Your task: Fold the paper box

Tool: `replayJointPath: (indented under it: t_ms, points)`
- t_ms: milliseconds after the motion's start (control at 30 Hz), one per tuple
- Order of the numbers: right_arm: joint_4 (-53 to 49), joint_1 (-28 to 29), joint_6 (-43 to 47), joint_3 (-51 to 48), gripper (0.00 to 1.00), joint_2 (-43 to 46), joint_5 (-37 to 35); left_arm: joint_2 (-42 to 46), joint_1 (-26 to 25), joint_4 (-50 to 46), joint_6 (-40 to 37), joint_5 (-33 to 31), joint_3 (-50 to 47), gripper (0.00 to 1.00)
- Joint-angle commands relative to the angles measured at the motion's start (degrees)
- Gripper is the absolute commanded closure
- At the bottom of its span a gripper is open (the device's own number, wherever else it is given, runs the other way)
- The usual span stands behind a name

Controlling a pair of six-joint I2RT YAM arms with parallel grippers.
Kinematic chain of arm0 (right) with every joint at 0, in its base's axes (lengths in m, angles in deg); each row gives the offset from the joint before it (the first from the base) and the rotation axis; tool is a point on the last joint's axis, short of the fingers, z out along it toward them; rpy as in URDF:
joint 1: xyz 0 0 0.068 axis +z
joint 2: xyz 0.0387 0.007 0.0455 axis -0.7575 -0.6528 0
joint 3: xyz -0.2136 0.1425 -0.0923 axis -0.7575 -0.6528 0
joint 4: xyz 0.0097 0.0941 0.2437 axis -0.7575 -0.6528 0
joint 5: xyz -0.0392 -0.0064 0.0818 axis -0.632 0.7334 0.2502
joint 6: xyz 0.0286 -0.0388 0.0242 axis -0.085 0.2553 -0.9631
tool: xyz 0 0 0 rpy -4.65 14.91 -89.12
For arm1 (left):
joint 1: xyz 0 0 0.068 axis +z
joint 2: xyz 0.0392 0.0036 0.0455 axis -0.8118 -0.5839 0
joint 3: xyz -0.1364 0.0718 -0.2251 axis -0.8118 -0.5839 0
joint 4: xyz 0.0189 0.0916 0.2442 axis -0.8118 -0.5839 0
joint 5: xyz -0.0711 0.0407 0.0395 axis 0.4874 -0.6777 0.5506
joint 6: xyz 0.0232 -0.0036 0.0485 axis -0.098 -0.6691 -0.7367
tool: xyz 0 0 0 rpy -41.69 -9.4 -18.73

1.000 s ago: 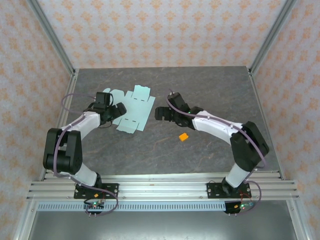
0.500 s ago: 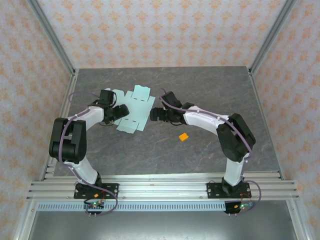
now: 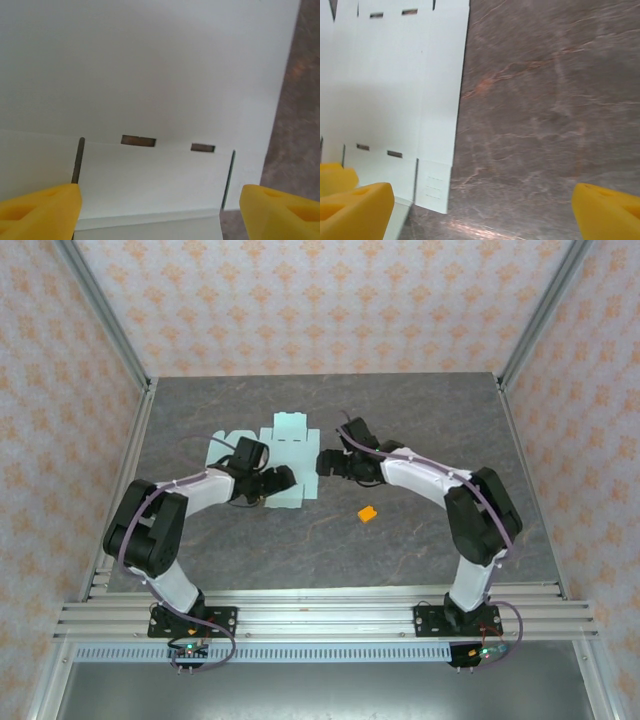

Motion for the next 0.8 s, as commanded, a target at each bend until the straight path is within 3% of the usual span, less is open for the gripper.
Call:
replayJointPath:
  t_ms: [0, 133, 233, 367, 533, 667, 767]
  points:
    - [-1.6, -2.6, -0.2, -2.7, 0.08, 4.8, -1.0, 0.2, -4.8, 3.0, 4.6, 4.1, 2.6, 0.17]
    - [-0.4, -6.4, -2.2, -6.1, 0.09, 7.5, 0.7, -0.2, -7.4, 5.8, 5.8, 8.1, 4.9, 0.17]
    - [-0.1, -6.6, -1.4, -6.4, 0.11, 7.4, 1.1, 4.3, -5.3, -0.4, 0.9, 1.1, 5.1, 0.17]
    - [0.5, -4.9, -1.5, -2.3, 0.16, 2.1, 4.7, 8.8, 4.2, -5.7, -3.2, -6.8, 3.1, 0.17]
    - [2.2, -2.4, -4.0, 4.5, 0.19, -5.7, 4.8, 5.6, 15.2, -8.5, -4.0, -14.5, 4.5, 0.17]
    - [3.5, -1.9, -6.1, 8.1, 0.23, -10.3, 5.1, 1.0, 21.3, -8.4, -2.8, -15.2, 6.9, 0.17]
    - [3.3, -1.7, -7.5, 11.0, 0.24, -13.6, 6.0, -3.4, 23.0, -10.0, -3.5, -14.5, 10.3, 0.17]
